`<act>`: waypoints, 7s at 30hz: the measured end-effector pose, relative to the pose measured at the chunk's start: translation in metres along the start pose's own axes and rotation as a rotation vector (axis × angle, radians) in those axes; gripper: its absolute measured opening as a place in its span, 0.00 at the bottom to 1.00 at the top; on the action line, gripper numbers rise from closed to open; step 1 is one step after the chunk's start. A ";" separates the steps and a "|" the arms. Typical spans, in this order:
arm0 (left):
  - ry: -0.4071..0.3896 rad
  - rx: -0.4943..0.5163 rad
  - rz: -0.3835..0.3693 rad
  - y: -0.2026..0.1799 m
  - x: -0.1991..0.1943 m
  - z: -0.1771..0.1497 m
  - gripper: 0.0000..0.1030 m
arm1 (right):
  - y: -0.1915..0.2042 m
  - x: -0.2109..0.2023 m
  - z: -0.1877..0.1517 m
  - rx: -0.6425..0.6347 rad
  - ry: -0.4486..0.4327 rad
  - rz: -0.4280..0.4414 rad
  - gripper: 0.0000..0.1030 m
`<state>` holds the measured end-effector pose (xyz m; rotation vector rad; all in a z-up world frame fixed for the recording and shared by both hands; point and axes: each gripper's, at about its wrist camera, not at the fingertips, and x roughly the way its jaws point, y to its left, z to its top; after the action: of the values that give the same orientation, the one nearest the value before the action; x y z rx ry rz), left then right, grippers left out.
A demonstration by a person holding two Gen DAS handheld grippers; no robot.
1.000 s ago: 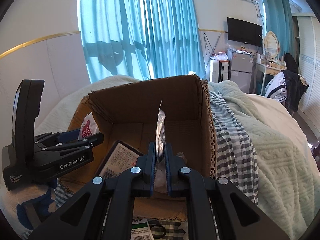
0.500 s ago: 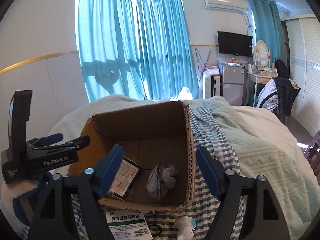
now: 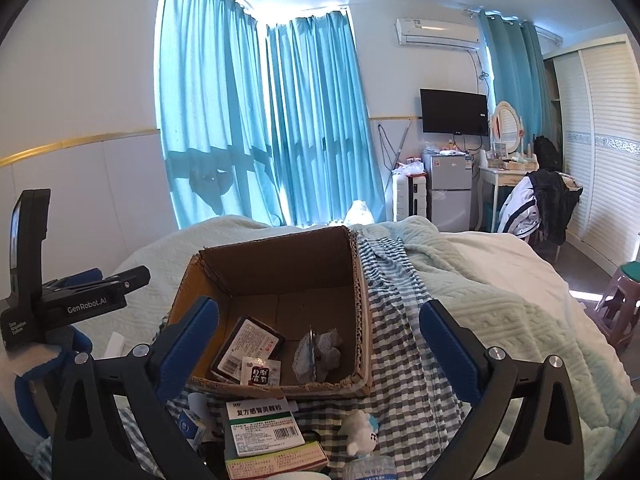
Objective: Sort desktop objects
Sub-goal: 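Grasp the blue Vinda tissue pack with the left tool while the right grasps the white tape roll, then carry the tissue pack and tape roll into the box and release them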
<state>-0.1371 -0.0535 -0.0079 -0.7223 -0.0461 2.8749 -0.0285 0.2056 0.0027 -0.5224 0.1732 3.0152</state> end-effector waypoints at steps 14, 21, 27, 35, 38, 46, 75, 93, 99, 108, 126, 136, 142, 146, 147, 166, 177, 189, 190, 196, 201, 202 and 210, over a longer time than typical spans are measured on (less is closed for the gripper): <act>0.004 0.000 0.055 0.016 -0.024 -0.028 1.00 | -0.001 -0.011 -0.032 0.017 0.068 0.015 1.00; 0.050 0.013 0.076 0.021 -0.014 -0.050 1.00 | 0.004 -0.005 -0.050 0.012 0.119 0.021 1.00; 0.081 0.023 0.066 0.018 -0.002 -0.067 1.00 | 0.005 -0.001 -0.069 0.011 0.163 0.022 1.00; 0.187 0.044 0.053 0.013 0.028 -0.091 1.00 | 0.004 0.013 -0.097 0.015 0.257 0.047 1.00; 0.227 0.058 0.055 0.014 0.039 -0.104 1.00 | 0.008 0.023 -0.111 -0.016 0.311 0.046 1.00; 0.333 0.089 0.050 0.014 0.066 -0.128 1.00 | 0.022 0.041 -0.138 -0.073 0.405 0.073 1.00; 0.502 0.139 -0.058 0.001 0.085 -0.173 0.52 | 0.017 0.066 -0.166 -0.055 0.524 0.077 0.75; 0.343 0.141 -0.084 -0.027 0.018 -0.133 0.52 | 0.014 0.029 -0.138 -0.048 0.409 0.090 0.74; 0.284 0.124 -0.100 -0.027 -0.003 -0.111 0.52 | 0.014 0.016 -0.126 -0.060 0.369 0.081 0.74; 0.195 0.098 -0.132 -0.028 -0.038 -0.086 0.52 | 0.020 -0.008 -0.099 -0.074 0.273 0.075 0.74; -0.020 0.042 -0.144 -0.029 -0.096 -0.028 0.53 | 0.035 -0.052 -0.022 -0.093 0.033 0.105 0.74; -0.099 0.033 -0.136 -0.030 -0.102 -0.001 0.53 | 0.045 -0.059 0.016 -0.104 -0.070 0.104 0.74; -0.137 0.039 -0.134 -0.033 -0.098 0.014 0.53 | 0.051 -0.057 0.038 -0.121 -0.122 0.103 0.74; -0.153 0.044 -0.129 -0.038 -0.091 0.021 0.53 | 0.054 -0.050 0.049 -0.136 -0.143 0.097 0.74; -0.155 0.043 -0.127 -0.039 -0.089 0.022 0.53 | 0.055 -0.046 0.051 -0.137 -0.144 0.097 0.74; -0.001 0.019 -0.057 -0.045 0.039 -0.012 0.53 | 0.037 0.064 0.037 -0.030 -0.046 0.091 0.74; 0.138 0.016 -0.018 -0.042 0.115 -0.026 0.53 | 0.025 0.152 0.007 -0.060 0.143 0.032 0.74; 0.180 0.063 0.040 -0.051 0.134 -0.031 0.76 | 0.014 0.184 -0.011 -0.052 0.238 0.030 0.78; 0.167 0.064 0.043 -0.051 0.132 -0.030 0.81 | 0.013 0.180 -0.010 -0.046 0.223 0.036 0.80; 0.120 0.064 0.037 -0.050 0.113 -0.017 0.84 | 0.006 0.160 -0.001 -0.007 0.166 0.038 0.87; 0.074 0.044 0.023 -0.046 0.090 -0.005 0.92 | 0.008 0.132 0.013 -0.008 0.099 0.033 0.92; 0.069 0.039 0.020 -0.045 0.087 -0.003 0.94 | 0.007 0.128 0.017 -0.009 0.089 0.033 0.92; 0.006 0.003 0.037 -0.034 0.051 0.014 1.00 | 0.013 0.082 0.035 -0.053 0.011 0.021 1.00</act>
<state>-0.1827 -0.0106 -0.0170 -0.7390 -0.0282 2.9073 -0.1184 0.2012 0.0091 -0.5447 0.0996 3.0453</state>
